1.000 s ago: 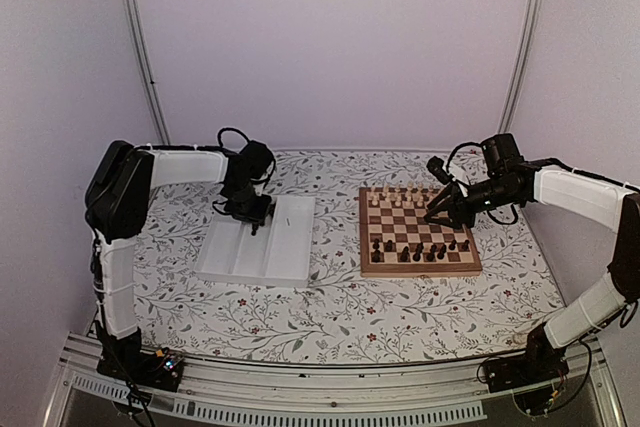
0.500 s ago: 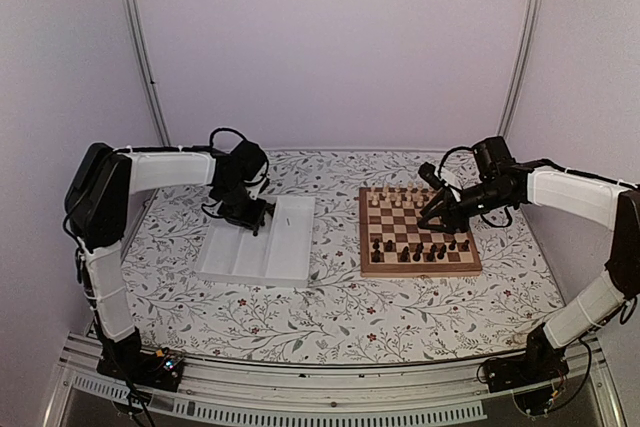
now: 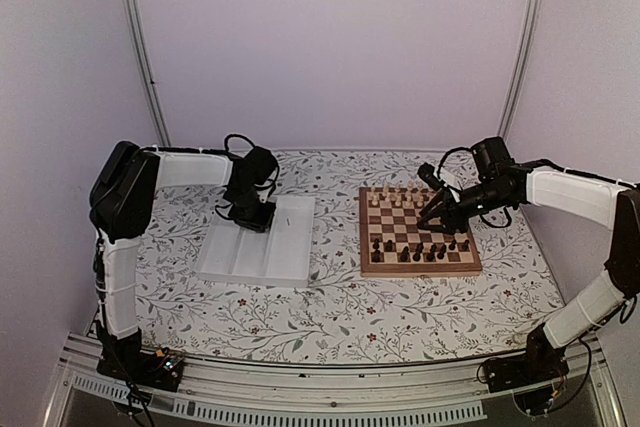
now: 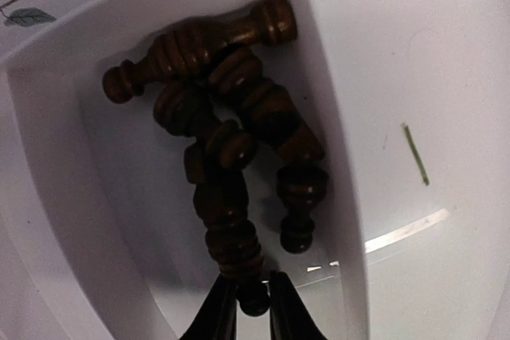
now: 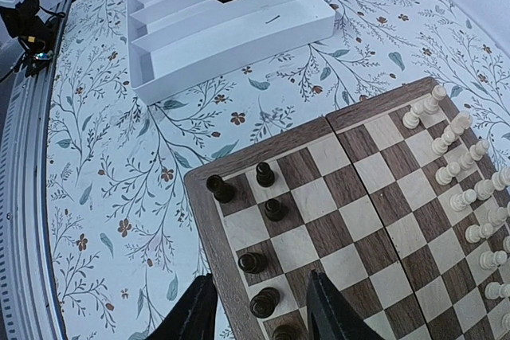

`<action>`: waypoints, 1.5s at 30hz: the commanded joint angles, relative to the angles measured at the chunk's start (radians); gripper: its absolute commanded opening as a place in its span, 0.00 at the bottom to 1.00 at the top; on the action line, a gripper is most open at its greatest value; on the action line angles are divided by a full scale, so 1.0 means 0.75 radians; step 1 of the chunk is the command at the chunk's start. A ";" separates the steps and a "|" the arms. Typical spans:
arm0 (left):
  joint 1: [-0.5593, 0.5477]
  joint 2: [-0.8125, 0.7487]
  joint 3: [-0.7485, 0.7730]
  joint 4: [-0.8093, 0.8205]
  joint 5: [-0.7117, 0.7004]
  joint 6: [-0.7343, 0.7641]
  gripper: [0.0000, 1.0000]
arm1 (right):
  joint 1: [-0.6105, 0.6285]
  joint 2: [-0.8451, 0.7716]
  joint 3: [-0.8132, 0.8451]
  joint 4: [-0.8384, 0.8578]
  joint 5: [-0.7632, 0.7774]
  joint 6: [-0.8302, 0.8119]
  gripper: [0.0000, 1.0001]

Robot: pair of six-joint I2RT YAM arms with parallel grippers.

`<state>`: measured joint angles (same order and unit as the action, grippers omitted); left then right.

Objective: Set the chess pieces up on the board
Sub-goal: Pick up the chess piece from the storage box.

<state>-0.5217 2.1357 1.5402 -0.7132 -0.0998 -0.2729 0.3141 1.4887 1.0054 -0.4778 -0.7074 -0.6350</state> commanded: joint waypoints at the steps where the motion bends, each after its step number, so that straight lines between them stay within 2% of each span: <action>1: 0.008 0.026 -0.010 -0.057 -0.036 -0.018 0.17 | 0.011 0.025 0.007 -0.006 0.009 0.002 0.41; 7: 0.007 0.038 0.019 -0.087 -0.034 0.013 0.17 | 0.019 0.038 0.013 -0.013 0.011 -0.002 0.41; 14: 0.012 -0.137 0.061 -0.074 -0.058 0.023 0.14 | 0.022 0.026 0.013 -0.011 0.019 -0.002 0.41; 22: 0.027 -0.076 0.108 -0.076 -0.047 0.011 0.16 | 0.026 0.016 0.009 -0.012 0.026 -0.004 0.41; 29: 0.005 -0.089 0.127 -0.082 -0.019 0.004 0.14 | 0.026 0.001 0.005 -0.011 0.030 -0.004 0.41; 33: -0.027 -0.242 -0.042 0.003 0.018 0.111 0.13 | 0.025 0.000 0.021 -0.019 -0.009 -0.001 0.41; 40: -0.122 -0.655 -0.494 0.420 0.348 0.446 0.06 | 0.026 0.070 0.210 -0.032 -0.255 0.110 0.41; 45: -0.197 -0.760 -0.617 0.628 0.518 0.521 0.03 | 0.085 0.227 0.356 -0.029 -0.419 0.259 0.43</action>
<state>-0.6289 1.5948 1.1290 -0.4355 0.1390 0.0216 0.3359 1.5719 1.2018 -0.4934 -0.8906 -0.5415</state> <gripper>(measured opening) 0.106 0.427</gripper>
